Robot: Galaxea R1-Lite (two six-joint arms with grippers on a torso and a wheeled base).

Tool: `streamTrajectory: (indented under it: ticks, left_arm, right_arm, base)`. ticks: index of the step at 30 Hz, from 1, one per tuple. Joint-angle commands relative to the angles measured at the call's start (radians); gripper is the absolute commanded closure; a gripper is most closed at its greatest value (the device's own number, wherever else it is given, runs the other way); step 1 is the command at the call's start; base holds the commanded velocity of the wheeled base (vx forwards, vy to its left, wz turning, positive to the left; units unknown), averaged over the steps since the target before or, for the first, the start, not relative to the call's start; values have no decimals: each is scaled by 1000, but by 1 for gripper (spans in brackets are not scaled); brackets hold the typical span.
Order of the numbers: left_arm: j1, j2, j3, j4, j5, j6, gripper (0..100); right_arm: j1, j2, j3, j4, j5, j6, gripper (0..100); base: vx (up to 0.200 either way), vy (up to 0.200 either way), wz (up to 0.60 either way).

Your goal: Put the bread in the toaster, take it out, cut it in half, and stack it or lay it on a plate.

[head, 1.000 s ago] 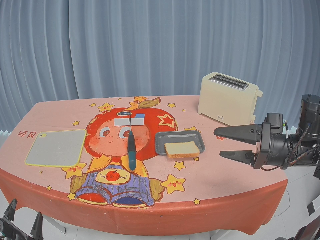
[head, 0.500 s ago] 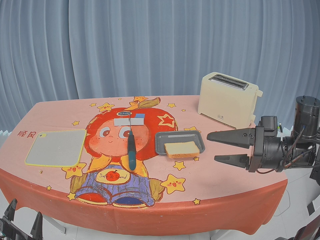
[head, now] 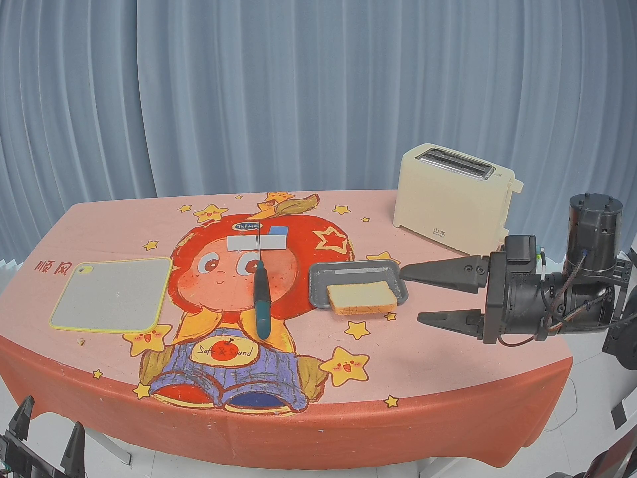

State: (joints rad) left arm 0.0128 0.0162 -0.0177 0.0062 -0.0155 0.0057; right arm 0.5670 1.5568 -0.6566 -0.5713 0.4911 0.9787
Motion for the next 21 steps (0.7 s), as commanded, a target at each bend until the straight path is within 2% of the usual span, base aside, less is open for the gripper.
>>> streamTrajectory:
  ticks: [1,4,21]
  left_arm:
    - [0,-16,18,0,0,-1,0]
    - [1,-16,18,0,0,-1,0]
    - [0,-16,18,0,0,0,0]
  right_arm:
    - [-12,60,-24,-7,3,57,0]
    - [-12,94,-41,-9,0,87,0]
    - [-19,169,-43,-10,9,92,0]
  base:
    - [0,0,0]
    - [0,0,0]
    - [0,0,0]
